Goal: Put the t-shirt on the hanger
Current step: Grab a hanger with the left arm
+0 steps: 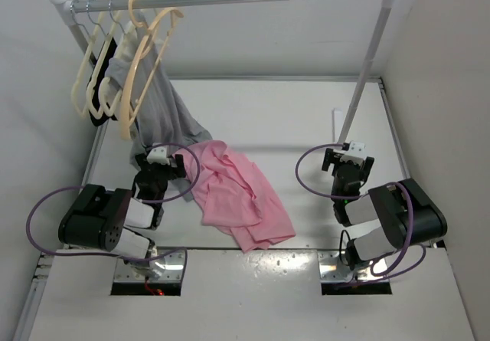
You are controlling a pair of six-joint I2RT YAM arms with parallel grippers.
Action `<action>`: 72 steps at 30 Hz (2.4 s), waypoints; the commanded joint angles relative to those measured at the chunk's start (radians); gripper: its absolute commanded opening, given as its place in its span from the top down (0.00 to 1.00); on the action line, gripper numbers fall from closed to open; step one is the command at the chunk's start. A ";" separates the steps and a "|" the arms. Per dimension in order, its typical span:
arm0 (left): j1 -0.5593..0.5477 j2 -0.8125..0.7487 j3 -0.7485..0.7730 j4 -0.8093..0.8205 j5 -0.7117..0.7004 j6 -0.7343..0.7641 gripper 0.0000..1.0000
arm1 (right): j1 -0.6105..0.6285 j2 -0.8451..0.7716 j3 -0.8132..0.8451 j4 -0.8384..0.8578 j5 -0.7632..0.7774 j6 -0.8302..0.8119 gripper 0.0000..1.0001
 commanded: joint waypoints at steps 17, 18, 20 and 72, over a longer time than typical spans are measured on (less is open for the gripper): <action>-0.027 -0.479 0.332 -1.405 0.957 1.042 0.00 | 0.018 -0.439 0.269 -0.657 0.035 -0.028 0.00; -0.027 -0.514 0.314 -1.405 0.946 1.109 0.00 | 0.019 -0.439 0.298 -0.750 0.047 -0.054 0.00; -0.036 -0.623 0.291 -1.405 0.898 1.138 0.00 | 0.019 -0.391 0.363 -0.814 0.072 -0.123 0.00; -0.148 -0.245 1.952 -2.182 0.150 0.079 0.31 | 0.298 0.176 0.989 -1.346 -0.823 0.295 0.01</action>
